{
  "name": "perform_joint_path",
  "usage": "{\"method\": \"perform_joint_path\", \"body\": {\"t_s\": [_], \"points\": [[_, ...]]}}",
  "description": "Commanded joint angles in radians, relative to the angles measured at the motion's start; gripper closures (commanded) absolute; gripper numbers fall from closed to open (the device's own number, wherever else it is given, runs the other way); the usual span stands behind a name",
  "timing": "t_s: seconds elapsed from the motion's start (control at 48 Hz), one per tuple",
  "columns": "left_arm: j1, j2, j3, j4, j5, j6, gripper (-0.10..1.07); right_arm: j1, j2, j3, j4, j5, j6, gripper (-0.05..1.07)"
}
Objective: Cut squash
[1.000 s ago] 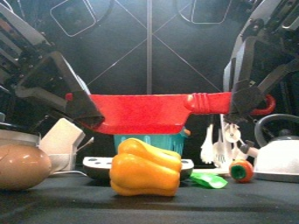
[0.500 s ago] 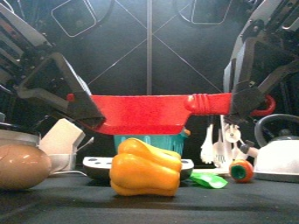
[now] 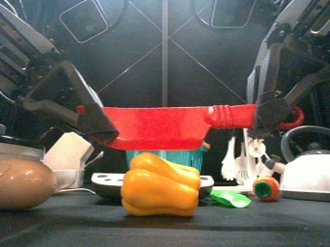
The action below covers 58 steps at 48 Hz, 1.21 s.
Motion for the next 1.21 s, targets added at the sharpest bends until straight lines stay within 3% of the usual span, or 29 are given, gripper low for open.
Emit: {"method": "perform_joint_path", "body": {"t_s": [0.0,1.188], "points": [[0.002,-0.009,-0.021,0.005,-0.008,-0.002,0.50,-0.008,-0.014,-0.015,-0.002,-0.002,0.002,0.83],[0.002,0.072,-0.029,-0.034,-0.008,-0.008,0.50,-0.009,0.075,-0.020,0.034,-0.008,0.003,0.83]]}}
